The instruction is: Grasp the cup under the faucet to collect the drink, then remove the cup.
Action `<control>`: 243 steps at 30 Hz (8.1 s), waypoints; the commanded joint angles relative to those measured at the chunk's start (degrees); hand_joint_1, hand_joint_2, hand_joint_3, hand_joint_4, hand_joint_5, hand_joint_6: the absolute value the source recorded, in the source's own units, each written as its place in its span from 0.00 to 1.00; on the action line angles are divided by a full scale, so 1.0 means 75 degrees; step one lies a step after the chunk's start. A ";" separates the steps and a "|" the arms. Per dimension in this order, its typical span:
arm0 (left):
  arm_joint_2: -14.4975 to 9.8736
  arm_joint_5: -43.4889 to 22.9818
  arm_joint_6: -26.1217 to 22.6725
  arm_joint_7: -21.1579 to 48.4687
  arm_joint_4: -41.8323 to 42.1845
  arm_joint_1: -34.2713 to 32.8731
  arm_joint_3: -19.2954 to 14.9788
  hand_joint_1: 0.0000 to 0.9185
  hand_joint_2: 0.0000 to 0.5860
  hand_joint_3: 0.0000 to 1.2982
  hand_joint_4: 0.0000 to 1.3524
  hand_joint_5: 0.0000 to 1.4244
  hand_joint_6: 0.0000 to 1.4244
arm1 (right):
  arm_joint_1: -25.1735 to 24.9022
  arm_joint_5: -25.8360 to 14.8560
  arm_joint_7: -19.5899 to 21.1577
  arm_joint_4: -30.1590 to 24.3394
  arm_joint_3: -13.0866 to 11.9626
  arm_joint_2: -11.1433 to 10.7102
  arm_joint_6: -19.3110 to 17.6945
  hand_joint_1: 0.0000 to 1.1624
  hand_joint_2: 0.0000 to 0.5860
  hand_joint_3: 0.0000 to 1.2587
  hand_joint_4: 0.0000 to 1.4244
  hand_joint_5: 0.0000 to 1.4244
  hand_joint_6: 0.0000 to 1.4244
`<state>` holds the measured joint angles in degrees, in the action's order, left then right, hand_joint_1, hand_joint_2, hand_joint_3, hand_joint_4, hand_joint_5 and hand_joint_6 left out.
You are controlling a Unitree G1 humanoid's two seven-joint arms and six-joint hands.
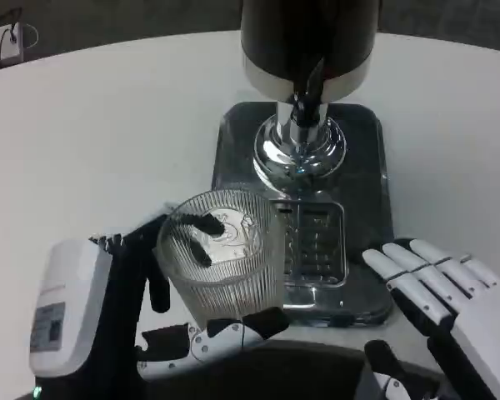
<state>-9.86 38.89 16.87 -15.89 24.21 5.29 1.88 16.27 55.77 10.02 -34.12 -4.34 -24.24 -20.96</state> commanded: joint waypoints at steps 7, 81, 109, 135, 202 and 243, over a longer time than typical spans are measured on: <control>-0.0067 0.0174 -0.0066 -0.0237 -0.0405 -0.0547 -0.0187 0.88 0.00 0.78 0.79 0.83 1.00 | 0.0177 0.0000 -0.0097 -0.0217 -0.0069 0.0047 0.0052 0.37 0.93 0.14 0.12 0.12 0.19; -0.0892 -0.0585 0.0619 -0.1831 -0.6534 -0.4965 0.1313 0.00 0.00 0.11 0.10 0.32 0.32 | 0.0894 -0.0465 -0.0374 -0.0573 -0.0693 0.0339 0.0136 0.38 0.92 0.14 0.12 0.13 0.19; -0.0522 -0.2387 -0.1445 0.1838 0.0728 -0.2420 0.0178 0.00 0.24 0.00 0.00 0.00 0.00 | 0.1311 -0.0259 -0.0366 -0.0767 -0.0381 0.0445 -0.0017 0.38 0.91 0.13 0.12 0.13 0.19; -0.0530 -0.2257 -0.2732 0.3580 0.1022 -0.3617 0.0605 0.00 0.42 0.00 0.00 0.00 0.00 | 0.1217 -0.0098 -0.0420 -0.0774 -0.0225 0.0669 0.0080 0.38 0.93 0.13 0.12 0.13 0.19; -0.2291 0.0547 -0.2812 0.5873 0.1499 -0.4620 0.1410 0.00 0.29 0.00 0.00 0.00 0.00 | 0.0601 -0.1227 -0.1078 -0.0290 0.0033 0.0839 0.0797 0.36 0.86 0.13 0.11 0.13 0.20; -0.2318 0.0657 -0.2690 0.5809 0.1637 -0.4390 0.1202 0.00 0.30 0.00 0.00 0.00 0.00 | -0.0847 -0.2017 -0.1448 0.0415 0.0474 0.1026 0.1790 0.41 0.57 0.05 0.08 0.11 0.18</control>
<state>-26.93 43.42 -4.32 26.55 36.19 -29.06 10.06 10.62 41.65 -0.13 -31.57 -1.25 -17.20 -8.60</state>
